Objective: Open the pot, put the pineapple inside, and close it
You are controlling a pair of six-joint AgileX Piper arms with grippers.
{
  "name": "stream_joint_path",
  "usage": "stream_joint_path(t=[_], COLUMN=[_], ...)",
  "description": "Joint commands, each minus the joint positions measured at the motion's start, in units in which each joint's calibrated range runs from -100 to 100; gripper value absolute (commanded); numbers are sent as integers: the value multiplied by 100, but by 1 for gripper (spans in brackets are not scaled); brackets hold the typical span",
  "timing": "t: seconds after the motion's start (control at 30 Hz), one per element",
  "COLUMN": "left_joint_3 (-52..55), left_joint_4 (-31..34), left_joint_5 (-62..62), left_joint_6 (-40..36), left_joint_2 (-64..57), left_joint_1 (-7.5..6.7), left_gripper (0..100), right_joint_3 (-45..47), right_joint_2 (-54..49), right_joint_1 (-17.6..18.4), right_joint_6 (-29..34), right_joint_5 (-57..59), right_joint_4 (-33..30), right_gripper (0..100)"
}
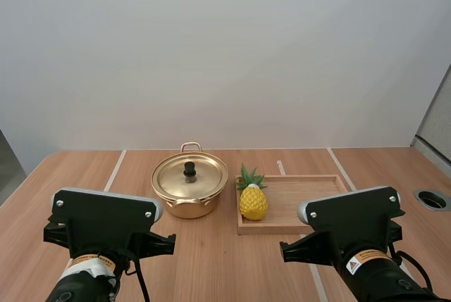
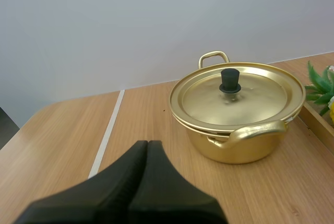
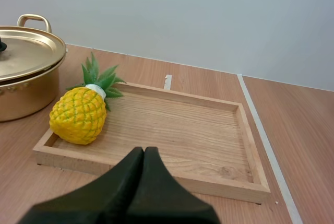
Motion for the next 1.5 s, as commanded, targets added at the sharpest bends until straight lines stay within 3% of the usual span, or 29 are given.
stream_joint_path(t=[0.0,1.07,1.47], left_joint_3=[14,14,14], left_joint_4=[2,2,2], left_joint_5=[-136,-136,-136], left_joint_6=[-60,-60,-60], left_joint_2=[-27,-27,-27], left_joint_1=[8,8,8], left_gripper=[0,0,0], right_joint_3=[0,0,0], right_joint_2=[-44,-44,-44], right_joint_1=[8,8,8], right_joint_6=[-9,-9,-9], right_joint_5=[-30,-30,-132], right_joint_4=[8,8,406], right_gripper=[0,0,0])
